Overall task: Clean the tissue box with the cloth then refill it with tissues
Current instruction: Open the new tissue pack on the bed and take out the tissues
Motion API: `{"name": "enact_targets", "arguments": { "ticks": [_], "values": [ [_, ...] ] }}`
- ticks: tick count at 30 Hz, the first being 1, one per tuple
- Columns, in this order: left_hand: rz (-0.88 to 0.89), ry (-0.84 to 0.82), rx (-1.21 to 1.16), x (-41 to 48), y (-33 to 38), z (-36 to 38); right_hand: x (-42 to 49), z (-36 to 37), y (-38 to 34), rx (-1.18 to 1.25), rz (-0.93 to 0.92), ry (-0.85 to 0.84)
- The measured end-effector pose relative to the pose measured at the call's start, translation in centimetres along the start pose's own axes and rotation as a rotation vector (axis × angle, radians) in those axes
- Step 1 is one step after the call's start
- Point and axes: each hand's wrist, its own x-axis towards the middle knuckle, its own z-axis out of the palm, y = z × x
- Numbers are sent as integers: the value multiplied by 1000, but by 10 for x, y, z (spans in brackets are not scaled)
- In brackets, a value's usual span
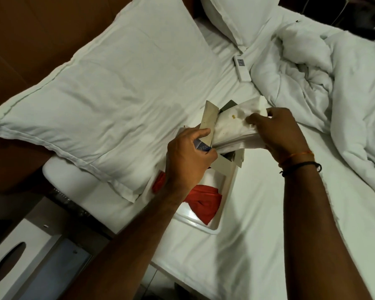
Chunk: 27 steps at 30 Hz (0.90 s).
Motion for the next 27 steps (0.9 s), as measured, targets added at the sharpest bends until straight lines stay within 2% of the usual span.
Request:
{"name": "enact_targets", "arguments": {
  "ticks": [5, 10, 16, 21, 23, 27],
  "values": [
    [106, 14, 80, -2, 11, 16, -5, -12, 14, 142, 47, -32],
    [174, 15, 214, -11, 20, 48, -6, -48, 34, 212, 69, 31],
    [139, -101, 162, -22, 19, 97, -16, -132, 54, 285, 31, 145],
    [53, -194, 221, -33, 8, 132, -36, -191, 55, 282, -16, 174],
    [34, -231, 227, -36, 2, 138, -36, -189, 57, 295, -6, 150],
    [49, -232, 238, -33, -5, 141, -37, -152, 59, 625, 63, 49]
  ]
}}
